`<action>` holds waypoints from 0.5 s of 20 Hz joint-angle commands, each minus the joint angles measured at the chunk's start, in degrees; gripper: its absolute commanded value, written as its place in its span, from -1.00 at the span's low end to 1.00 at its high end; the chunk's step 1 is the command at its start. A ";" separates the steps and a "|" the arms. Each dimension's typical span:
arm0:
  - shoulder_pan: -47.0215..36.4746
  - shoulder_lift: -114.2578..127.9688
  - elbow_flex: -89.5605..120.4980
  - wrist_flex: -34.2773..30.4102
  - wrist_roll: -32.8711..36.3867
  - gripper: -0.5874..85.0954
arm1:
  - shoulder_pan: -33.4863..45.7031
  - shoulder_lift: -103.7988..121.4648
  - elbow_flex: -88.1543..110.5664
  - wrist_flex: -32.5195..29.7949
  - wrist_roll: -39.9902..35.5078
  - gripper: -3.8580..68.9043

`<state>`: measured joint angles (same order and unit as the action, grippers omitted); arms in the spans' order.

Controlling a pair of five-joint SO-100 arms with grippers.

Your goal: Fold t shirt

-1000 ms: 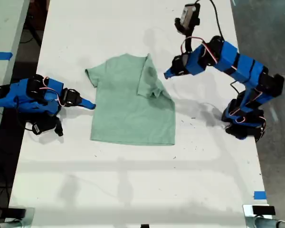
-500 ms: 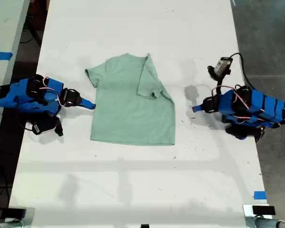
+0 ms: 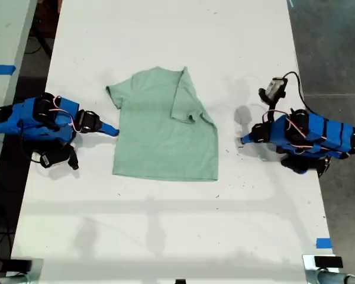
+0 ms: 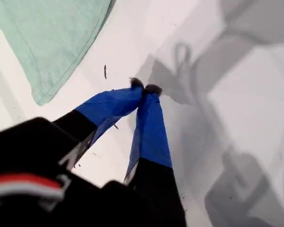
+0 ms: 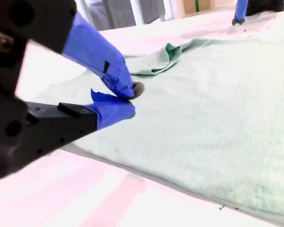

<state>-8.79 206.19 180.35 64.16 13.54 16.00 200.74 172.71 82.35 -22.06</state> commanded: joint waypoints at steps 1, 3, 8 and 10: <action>0.09 0.44 -1.41 -0.79 -0.62 -0.93 | -0.53 0.26 0.26 -0.18 0.70 -0.87; 0.09 0.44 -1.41 -0.79 -0.62 -0.93 | -0.53 0.26 0.26 -0.09 0.35 -0.87; 0.09 0.44 -1.41 -0.79 -0.62 -0.93 | -0.18 0.26 0.35 -0.09 0.70 -0.87; 0.09 0.44 -1.41 -0.79 -0.62 -0.93 | -0.09 0.26 0.35 -0.09 0.97 -0.87</action>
<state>-8.79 206.19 180.35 64.16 13.54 15.91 200.83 172.79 82.35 -21.88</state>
